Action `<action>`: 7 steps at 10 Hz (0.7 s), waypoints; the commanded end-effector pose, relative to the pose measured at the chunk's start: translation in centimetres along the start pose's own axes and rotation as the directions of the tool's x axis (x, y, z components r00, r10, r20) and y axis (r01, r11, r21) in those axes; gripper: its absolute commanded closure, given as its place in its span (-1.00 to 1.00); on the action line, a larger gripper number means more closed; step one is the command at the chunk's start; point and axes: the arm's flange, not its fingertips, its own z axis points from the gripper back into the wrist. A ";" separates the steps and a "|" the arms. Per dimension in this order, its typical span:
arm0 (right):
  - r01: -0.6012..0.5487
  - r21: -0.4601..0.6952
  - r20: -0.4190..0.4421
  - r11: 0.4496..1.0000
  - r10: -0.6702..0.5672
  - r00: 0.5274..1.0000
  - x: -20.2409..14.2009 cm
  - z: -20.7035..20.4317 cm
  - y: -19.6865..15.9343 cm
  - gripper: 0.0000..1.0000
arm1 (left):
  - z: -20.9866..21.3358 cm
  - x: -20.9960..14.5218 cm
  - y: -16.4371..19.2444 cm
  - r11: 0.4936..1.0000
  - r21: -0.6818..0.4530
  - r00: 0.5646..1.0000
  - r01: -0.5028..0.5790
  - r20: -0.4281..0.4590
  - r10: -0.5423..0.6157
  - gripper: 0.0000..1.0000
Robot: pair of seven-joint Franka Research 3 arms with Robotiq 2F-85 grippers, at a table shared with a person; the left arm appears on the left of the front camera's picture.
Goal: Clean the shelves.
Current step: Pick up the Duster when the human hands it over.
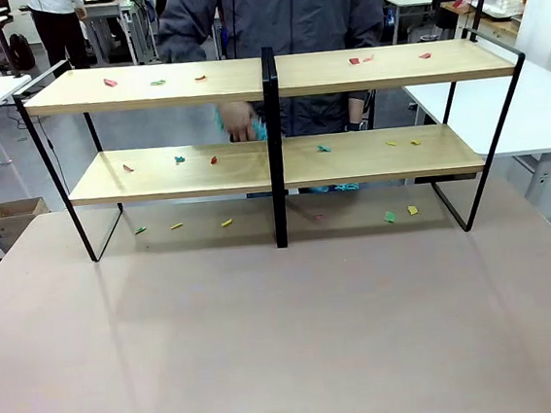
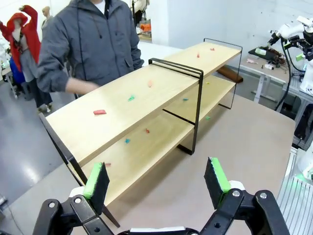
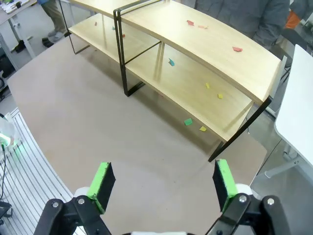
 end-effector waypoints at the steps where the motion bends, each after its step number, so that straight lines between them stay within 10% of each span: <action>1: -0.006 0.025 0.039 1.000 0.005 0.999 0.0 -0.4 -1.3 -1.00 | -1.4 -6.0 -4.5 1.000 0.004 1.000 -0.022 0.004 0.022 -1.00; 7: 0.093 0.018 0.209 0.996 -0.094 0.973 -2.0 3.5 -3.6 -1.00 | -1.5 -6.3 -4.2 1.000 -0.013 1.000 -0.017 -0.013 0.017 -1.00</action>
